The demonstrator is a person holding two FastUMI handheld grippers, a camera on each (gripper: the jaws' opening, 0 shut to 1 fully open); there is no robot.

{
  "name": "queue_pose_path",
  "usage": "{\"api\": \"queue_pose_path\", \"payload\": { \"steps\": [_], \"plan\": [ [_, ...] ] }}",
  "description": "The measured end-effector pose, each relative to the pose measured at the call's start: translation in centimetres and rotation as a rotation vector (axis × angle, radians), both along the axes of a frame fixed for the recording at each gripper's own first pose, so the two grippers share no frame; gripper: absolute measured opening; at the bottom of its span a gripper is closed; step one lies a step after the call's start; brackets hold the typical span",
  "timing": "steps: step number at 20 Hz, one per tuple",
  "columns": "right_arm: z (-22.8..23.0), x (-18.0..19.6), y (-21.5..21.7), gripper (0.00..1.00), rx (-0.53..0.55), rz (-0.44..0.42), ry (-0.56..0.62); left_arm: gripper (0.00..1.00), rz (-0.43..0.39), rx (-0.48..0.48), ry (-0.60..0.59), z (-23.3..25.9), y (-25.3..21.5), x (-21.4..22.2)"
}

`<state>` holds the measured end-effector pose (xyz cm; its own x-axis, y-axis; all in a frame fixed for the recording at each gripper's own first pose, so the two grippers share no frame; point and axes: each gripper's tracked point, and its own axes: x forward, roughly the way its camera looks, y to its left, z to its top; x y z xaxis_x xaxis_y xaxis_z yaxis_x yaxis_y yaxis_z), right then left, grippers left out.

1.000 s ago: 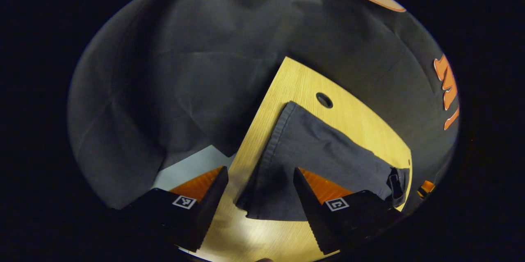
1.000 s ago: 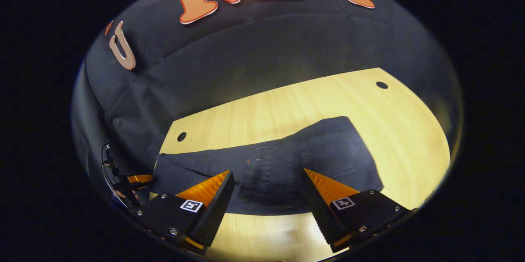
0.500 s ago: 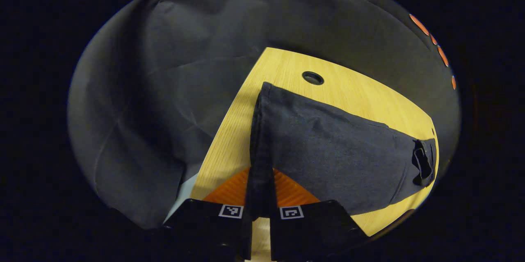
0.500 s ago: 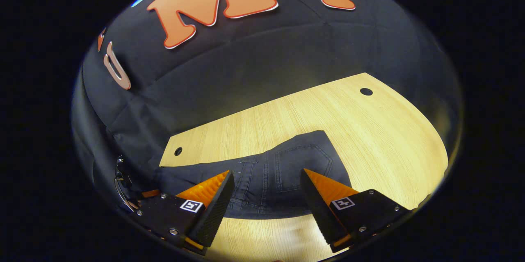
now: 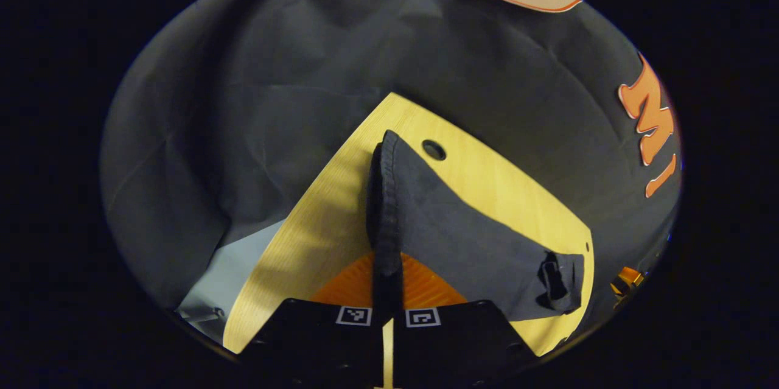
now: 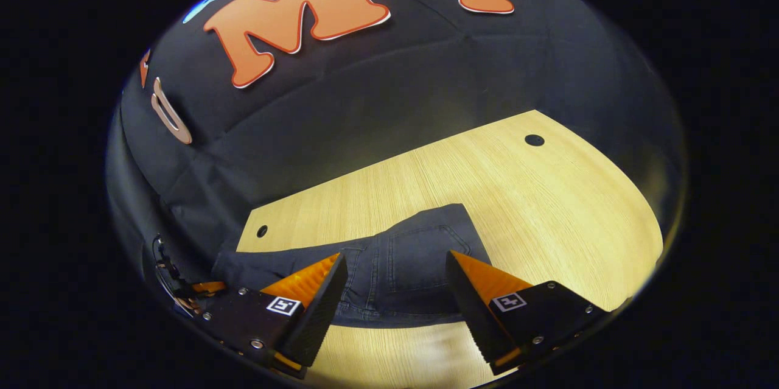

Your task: Grasp the waist and the cuffs of the jeans and fold them to make the two legs overlap; first hold the waist and fold one-third of the jeans toward the cuffs, then hold the cuffs and fold the remaining one-third in the same direction to finish folding.

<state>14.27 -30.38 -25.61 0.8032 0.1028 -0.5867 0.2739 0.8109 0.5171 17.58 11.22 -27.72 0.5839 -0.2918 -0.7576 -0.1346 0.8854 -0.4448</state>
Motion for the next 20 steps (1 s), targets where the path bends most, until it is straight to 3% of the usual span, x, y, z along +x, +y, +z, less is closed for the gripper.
{"api": "queue_pose_path", "payload": {
  "steps": [10, 20],
  "plan": [
    [0.8, -0.2, -2.4, 0.98, -0.016, 0.039, -0.053, 0.06, -0.063, -0.081, -0.195, 12.2, -8.6, 0.8],
    [1.8, -1.0, -5.2, 0.99, -0.054, 0.05, -0.121, 0.06, -0.241, -0.151, -0.293, 20.4, -24.4, 0.5]
  ]
}}
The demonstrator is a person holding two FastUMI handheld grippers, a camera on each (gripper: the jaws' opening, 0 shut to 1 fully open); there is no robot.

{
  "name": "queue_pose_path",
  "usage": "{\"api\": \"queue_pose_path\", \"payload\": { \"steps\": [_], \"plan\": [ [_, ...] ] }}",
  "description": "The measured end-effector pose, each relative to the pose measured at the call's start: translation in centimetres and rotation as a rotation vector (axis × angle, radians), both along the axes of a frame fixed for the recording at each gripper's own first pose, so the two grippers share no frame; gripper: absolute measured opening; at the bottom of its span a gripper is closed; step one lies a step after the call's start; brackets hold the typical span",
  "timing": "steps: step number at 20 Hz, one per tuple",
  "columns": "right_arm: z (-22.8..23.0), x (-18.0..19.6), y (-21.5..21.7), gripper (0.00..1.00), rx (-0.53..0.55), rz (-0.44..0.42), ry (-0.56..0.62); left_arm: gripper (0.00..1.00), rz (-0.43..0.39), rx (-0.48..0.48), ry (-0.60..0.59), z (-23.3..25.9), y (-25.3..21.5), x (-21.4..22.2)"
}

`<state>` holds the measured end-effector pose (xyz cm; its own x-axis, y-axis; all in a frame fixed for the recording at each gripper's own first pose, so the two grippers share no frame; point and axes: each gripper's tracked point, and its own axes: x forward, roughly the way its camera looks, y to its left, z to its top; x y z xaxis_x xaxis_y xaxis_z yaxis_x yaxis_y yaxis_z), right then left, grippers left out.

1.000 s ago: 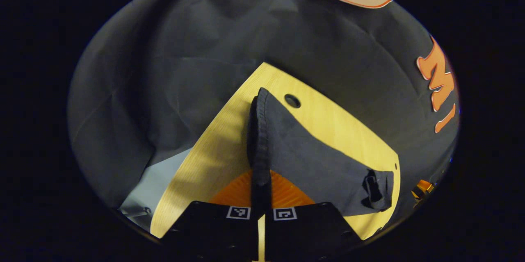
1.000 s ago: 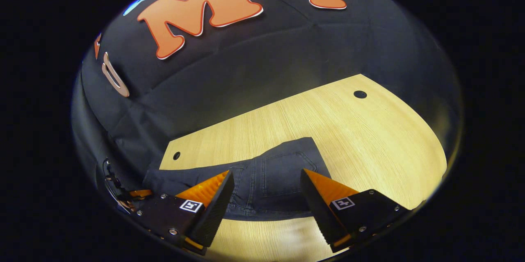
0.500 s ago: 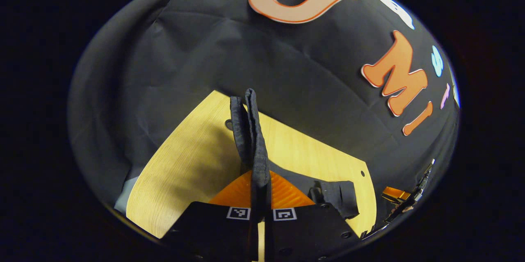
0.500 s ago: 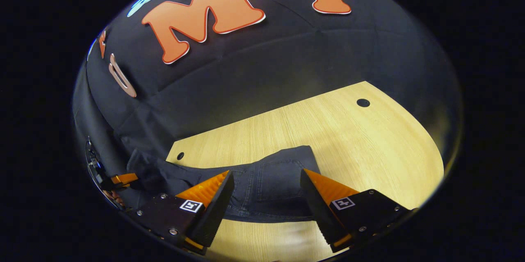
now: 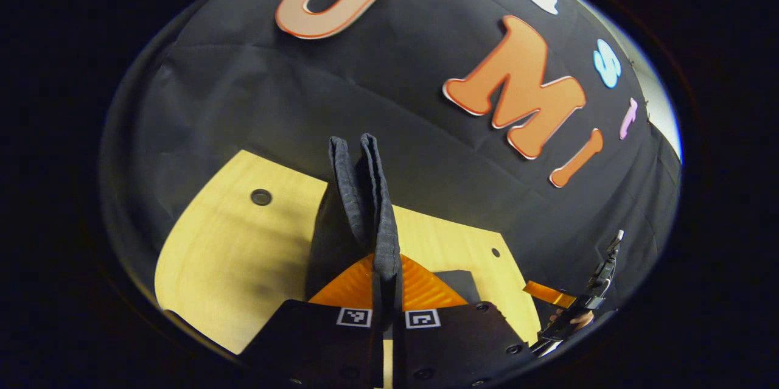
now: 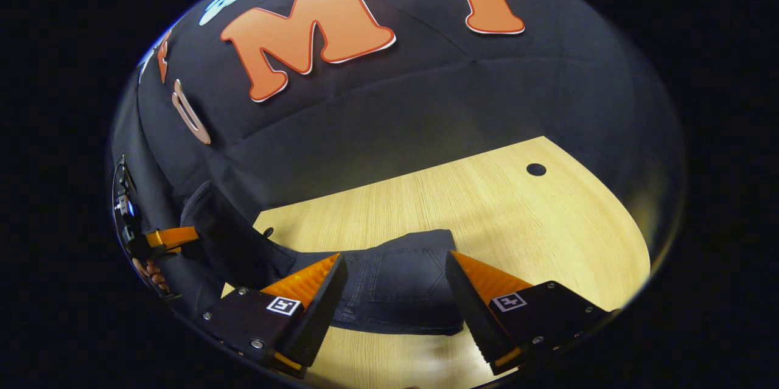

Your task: Grasp the waist and the cuffs of the jeans and fold them to make the two legs overlap; first hold the waist and fold one-third of the jeans toward the cuffs, then hold the cuffs and fold the remaining one-third in the same direction to finish folding.

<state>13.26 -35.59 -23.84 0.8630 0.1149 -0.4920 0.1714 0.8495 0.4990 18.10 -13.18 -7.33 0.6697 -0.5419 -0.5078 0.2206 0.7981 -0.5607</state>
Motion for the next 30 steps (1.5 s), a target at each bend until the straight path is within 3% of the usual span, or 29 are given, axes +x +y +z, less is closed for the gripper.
{"api": "queue_pose_path", "payload": {
  "steps": [13, 20, 23, 25, 26, 29, 30],
  "plan": [
    [1.3, -0.4, -4.3, 0.98, -0.026, -0.012, -0.08, 0.06, -0.296, 0.03, -0.022, 0.6, -18.6, -4.2],
    [1.9, -0.5, -6.8, 0.98, -0.065, -0.019, -0.108, 0.06, -0.412, 0.107, 0.05, -3.9, -26.2, -6.7],
    [1.6, -0.5, -7.5, 0.98, -0.088, -0.013, -0.108, 0.06, -0.444, 0.184, 0.074, -7.0, -27.9, -7.6],
    [1.5, -0.6, -7.8, 0.98, -0.093, -0.01, -0.109, 0.1, -0.503, 0.195, 0.101, -8.3, -29.4, -9.2],
    [1.5, -0.6, -8.0, 0.98, -0.097, -0.013, -0.11, 0.19, -0.526, 0.171, 0.113, -8.6, -30.5, -10.0],
    [1.6, -0.9, -8.8, 0.98, -0.122, -0.02, -0.116, 0.32, -0.545, 0.142, 0.121, -8.3, -31.1, -10.8],
    [1.6, -0.9, -9.0, 0.98, -0.137, -0.023, -0.121, 0.48, -0.533, 0.148, 0.107, -8.4, -31.3, -10.6]
  ]
}}
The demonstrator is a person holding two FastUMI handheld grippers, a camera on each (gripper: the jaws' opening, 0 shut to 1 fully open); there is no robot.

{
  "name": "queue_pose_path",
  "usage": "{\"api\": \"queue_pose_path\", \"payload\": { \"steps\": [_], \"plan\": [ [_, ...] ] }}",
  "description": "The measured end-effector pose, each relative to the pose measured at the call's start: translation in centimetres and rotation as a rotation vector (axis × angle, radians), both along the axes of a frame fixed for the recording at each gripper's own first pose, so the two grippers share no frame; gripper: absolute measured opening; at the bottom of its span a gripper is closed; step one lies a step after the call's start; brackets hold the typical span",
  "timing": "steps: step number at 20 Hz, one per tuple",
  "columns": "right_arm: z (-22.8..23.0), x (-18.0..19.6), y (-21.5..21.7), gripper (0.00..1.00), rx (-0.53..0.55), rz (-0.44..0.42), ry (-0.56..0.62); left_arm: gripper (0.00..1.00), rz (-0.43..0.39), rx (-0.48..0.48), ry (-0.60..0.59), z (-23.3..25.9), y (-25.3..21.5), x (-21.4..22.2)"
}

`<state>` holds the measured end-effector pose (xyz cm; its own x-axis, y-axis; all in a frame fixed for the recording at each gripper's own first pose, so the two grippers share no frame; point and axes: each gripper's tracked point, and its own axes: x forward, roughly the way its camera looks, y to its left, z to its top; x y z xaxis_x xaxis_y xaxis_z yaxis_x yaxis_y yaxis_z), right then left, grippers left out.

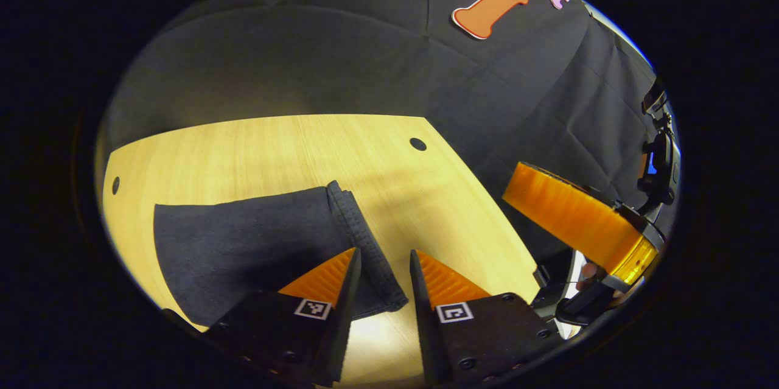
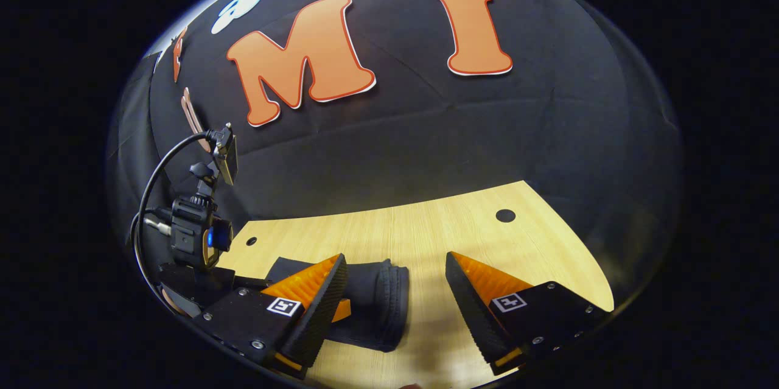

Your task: Grasp the waist and the cuffs of the jeans and fold them to make the two legs overlap; first hold the waist and fold one-third of the jeans toward the cuffs, then hold the cuffs and fold the remaining one-third in the same direction to finish folding.

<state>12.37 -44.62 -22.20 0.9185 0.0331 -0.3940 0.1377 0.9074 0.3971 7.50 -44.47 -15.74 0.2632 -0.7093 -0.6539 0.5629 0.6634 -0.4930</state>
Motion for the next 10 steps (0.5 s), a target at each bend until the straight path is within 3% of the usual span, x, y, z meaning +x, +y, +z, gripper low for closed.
{"api": "queue_pose_path", "payload": {
  "steps": [3, 5, 7, 8, 10],
  "plan": [
    [1.3, -0.2, -0.4, 0.98, -0.057, -0.013, -0.04, 0.52, 0.078, -0.023, -0.077, 2.3, 2.0, 1.7],
    [2.9, -0.5, -0.5, 0.98, -0.115, -0.021, -0.085, 0.77, 0.146, -0.002, -0.175, 3.6, 4.9, 3.4],
    [5.2, -0.7, -0.1, 0.98, -0.17, -0.034, -0.144, 0.84, 0.207, 0.012, -0.274, 5.6, 7.2, 4.6],
    [6.6, -0.7, 0.2, 0.98, -0.197, -0.046, -0.182, 0.92, 0.236, 0.008, -0.325, 7.1, 8.3, 5.0],
    [9.4, -0.8, 1.3, 0.98, -0.232, -0.055, -0.242, 0.93, 0.29, 0.002, -0.419, 9.6, 10.5, 5.7]
  ]
}}
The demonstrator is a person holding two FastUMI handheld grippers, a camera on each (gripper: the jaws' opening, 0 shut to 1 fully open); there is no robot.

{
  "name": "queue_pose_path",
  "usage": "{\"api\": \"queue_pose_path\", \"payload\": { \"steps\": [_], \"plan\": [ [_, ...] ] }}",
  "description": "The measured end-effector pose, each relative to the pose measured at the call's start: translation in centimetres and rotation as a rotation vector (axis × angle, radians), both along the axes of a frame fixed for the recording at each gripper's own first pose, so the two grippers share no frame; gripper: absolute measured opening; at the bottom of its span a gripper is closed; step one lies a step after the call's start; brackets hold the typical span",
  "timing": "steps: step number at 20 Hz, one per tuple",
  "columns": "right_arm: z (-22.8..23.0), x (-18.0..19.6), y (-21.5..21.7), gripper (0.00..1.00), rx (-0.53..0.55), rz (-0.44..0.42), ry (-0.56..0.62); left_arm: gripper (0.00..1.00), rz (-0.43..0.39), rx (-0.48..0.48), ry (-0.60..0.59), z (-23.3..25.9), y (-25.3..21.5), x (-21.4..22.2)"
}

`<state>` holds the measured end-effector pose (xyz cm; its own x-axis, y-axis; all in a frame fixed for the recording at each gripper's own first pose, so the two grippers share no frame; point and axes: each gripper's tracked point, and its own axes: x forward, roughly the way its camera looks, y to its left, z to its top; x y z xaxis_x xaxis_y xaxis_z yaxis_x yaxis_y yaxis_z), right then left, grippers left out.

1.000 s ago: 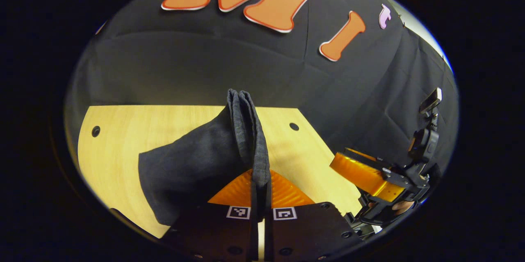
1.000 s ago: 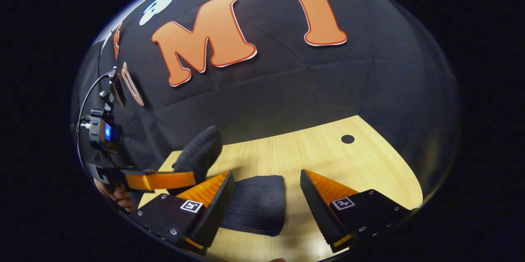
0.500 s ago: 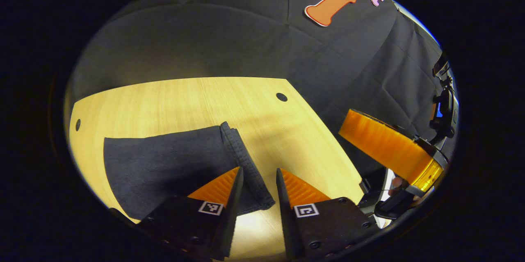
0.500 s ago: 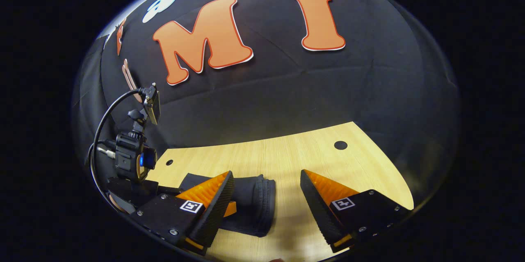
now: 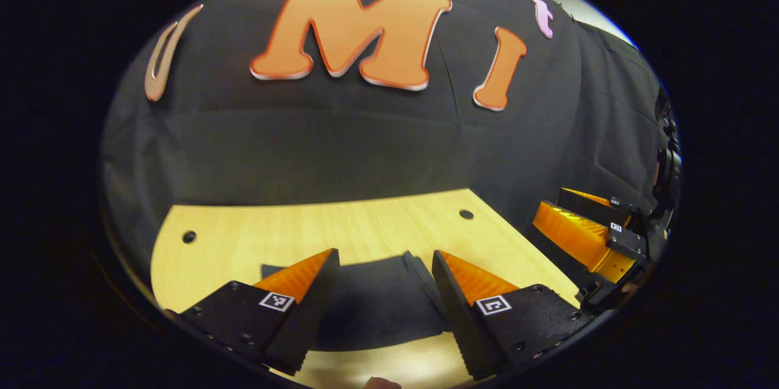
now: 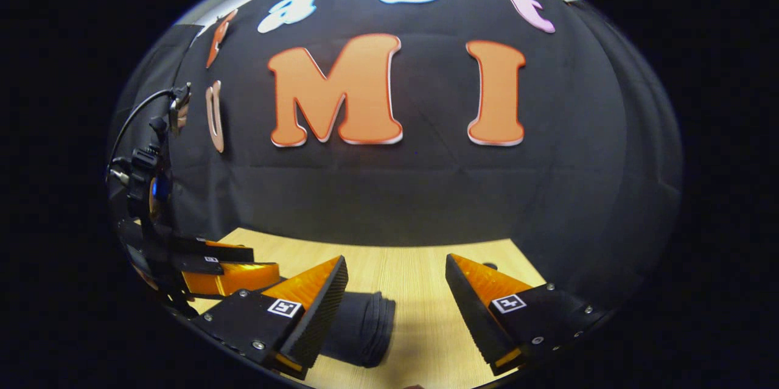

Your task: Grasp the waist and the cuffs of the jeans and fold them to make the two legs overlap; first hold the waist and fold one-third of the jeans toward the cuffs, then hold the cuffs and fold the remaining one-third in the same direction to finish folding.

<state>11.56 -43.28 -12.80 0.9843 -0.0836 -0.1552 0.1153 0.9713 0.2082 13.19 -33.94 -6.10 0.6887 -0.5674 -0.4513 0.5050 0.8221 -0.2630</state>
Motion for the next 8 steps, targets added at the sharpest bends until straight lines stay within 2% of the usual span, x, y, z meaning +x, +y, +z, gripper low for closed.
{"api": "queue_pose_path", "payload": {
  "steps": [2, 5, 7, 8],
  "plan": [
    [2.8, -0.5, 1.0, 0.98, -0.023, -0.01, -0.058, 0.96, 0.047, -0.007, -0.091, 1.9, 1.9, 0.2],
    [7.6, -1.5, 3.0, 0.98, -0.077, -0.023, -0.177, 0.96, 0.145, -0.006, -0.25, 5.0, 4.9, -0.1],
    [9.8, -2.6, 4.2, 1.0, -0.111, -0.038, -0.221, 0.95, 0.204, -0.015, -0.333, 4.6, 4.0, -0.9],
    [10.7, -3.3, 5.0, 0.97, -0.116, -0.036, -0.238, 0.95, 0.233, -0.009, -0.367, 4.3, 3.9, -1.2]
  ]
}}
